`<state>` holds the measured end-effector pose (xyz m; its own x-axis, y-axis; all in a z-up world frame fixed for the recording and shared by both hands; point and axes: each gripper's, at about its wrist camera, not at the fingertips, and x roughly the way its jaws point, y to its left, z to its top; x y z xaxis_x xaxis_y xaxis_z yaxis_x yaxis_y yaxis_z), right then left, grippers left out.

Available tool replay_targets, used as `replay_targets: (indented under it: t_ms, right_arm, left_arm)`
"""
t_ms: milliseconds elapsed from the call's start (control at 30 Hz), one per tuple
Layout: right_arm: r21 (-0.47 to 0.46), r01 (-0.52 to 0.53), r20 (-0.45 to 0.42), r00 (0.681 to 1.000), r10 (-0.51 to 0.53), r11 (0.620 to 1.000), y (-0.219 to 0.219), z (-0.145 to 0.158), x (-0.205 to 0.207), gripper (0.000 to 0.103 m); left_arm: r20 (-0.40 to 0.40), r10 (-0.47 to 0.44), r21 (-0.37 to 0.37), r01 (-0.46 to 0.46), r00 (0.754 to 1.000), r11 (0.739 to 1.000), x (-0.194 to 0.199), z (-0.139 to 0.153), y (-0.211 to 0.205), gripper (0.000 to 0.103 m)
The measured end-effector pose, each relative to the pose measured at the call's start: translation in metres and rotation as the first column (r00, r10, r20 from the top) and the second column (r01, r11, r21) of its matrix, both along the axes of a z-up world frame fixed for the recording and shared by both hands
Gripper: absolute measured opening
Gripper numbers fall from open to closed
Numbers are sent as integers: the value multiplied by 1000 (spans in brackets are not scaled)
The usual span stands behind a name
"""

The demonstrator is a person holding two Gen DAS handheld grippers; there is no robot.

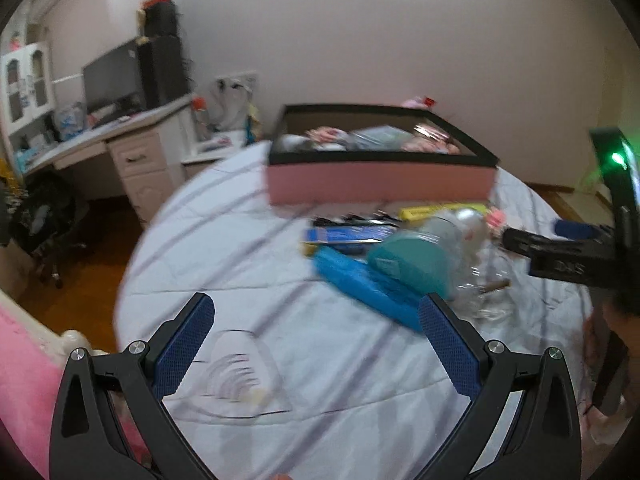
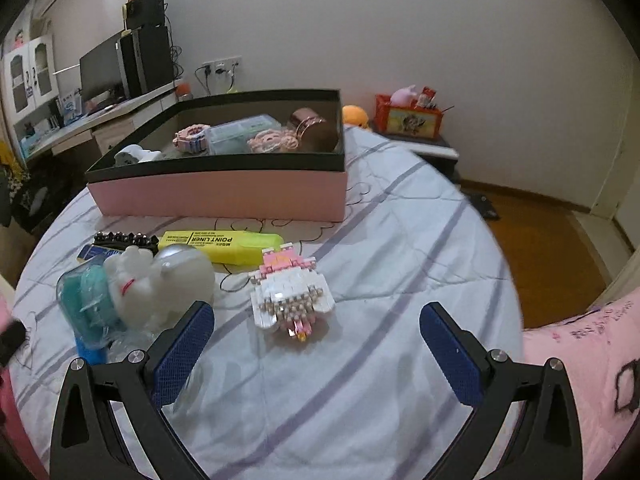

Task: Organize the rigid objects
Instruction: 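Grasp the blue highlighter with the left tool while the right tool grasps the white block figure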

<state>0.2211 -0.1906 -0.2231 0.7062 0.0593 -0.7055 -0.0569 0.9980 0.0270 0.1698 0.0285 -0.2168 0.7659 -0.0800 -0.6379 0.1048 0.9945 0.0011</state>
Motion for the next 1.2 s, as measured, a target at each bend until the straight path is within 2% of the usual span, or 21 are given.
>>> replay_targets:
  t_ms: [100, 267, 367, 467, 600, 700, 833, 867, 933, 1067, 1100, 1133, 1200]
  right_arm:
    - [-18, -6, -28, 1000, 5, 1000, 0, -5, 13, 103]
    - [48, -29, -76, 997, 32, 998, -8, -13, 23, 103]
    - [61, -33, -89, 995, 38, 998, -8, -15, 25, 103]
    - [71, -33, -86, 996, 39, 997, -9, -15, 25, 103]
    - [71, -33, -83, 996, 39, 997, -8, -15, 25, 103]
    - [67, -43, -85, 995, 48, 997, -7, -15, 26, 103]
    - [37, -65, -81, 994, 68, 997, 0, -12, 30, 102]
    - [28, -70, -77, 994, 72, 997, 1, -11, 31, 98]
    - [7, -81, -85, 993, 81, 997, 5, -12, 37, 77]
    - [-12, -100, -90, 991, 98, 995, 7, -13, 40, 65]
    - [-3, -110, -86, 990, 110, 994, 7, -12, 39, 51]
    - [-2, -119, -82, 990, 118, 993, 7, -11, 38, 45]
    - [-7, -126, -81, 989, 125, 992, 7, -10, 34, 45]
  left_arm:
    - [-46, -42, -7, 42, 998, 999, 10, -9, -16, 103]
    - [-114, -33, 39, 37, 993, 999, 28, -25, -32, 103]
    - [-158, -40, -10, 39, 987, 999, 35, -30, -25, 103]
    - [-155, -11, 4, 12, 988, 1000, 31, -30, -10, 103]
    - [-136, 117, 51, -111, 984, 993, 24, -28, 19, 103]
    - [-147, 125, 24, -122, 981, 992, 27, -28, 27, 103]
    - [-145, 137, 60, -129, 980, 990, 41, -29, 23, 103]
    - [-160, 129, 69, -119, 979, 990, 47, -31, 20, 103]
    - [-180, 120, 85, -106, 976, 991, 57, -33, 16, 103]
    - [-186, 104, 64, -93, 977, 994, 65, -26, 14, 103]
    - [-184, 101, 63, -90, 978, 994, 66, -25, 14, 103]
    - [-188, 107, 70, -96, 976, 993, 68, -26, 14, 103]
    - [-195, 132, 99, -115, 972, 988, 70, -29, 17, 103]
